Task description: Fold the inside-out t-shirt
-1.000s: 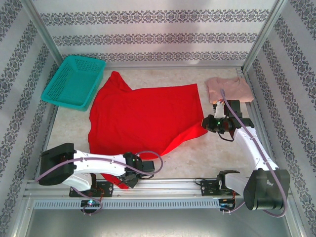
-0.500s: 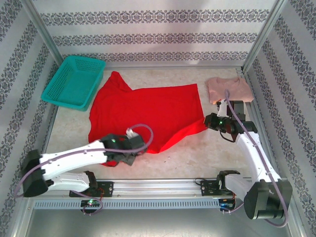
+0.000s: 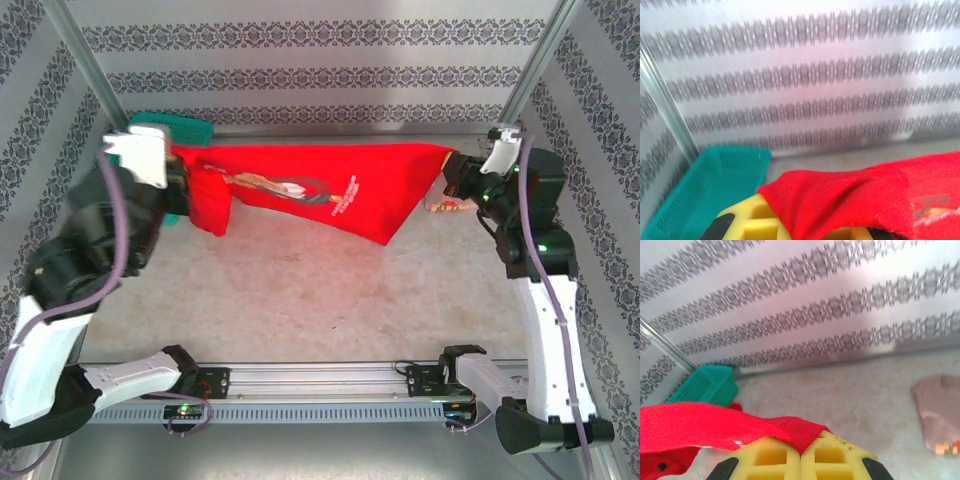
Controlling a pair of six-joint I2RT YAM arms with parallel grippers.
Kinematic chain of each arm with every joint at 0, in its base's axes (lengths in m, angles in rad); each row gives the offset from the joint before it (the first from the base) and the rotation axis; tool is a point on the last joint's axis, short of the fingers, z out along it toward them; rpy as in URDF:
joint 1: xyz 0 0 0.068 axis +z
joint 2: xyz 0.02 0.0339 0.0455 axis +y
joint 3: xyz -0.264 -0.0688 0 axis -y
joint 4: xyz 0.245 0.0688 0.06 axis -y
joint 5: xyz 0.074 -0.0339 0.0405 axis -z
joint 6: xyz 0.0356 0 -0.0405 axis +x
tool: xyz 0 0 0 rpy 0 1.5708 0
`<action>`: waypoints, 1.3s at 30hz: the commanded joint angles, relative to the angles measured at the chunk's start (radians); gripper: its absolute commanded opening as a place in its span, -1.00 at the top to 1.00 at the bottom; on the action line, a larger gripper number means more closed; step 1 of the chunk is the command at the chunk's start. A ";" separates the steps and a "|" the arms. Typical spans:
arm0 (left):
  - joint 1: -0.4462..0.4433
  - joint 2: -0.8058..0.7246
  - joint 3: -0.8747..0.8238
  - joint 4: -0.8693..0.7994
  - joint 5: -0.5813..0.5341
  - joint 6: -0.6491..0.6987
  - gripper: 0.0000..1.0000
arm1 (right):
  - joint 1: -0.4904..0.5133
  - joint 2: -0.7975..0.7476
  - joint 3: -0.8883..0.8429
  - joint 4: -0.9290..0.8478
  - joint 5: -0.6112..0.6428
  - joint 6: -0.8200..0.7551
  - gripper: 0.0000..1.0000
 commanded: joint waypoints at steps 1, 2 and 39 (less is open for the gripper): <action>0.012 0.030 0.230 -0.034 0.021 0.210 1.00 | 0.005 -0.053 0.171 -0.120 0.078 -0.076 1.00; 0.012 0.047 0.293 -0.059 0.045 0.226 1.00 | 0.006 -0.060 0.214 -0.143 0.091 -0.090 1.00; 0.605 1.453 0.955 0.088 0.609 0.010 -0.50 | 0.073 1.132 0.633 0.022 0.394 -0.197 0.09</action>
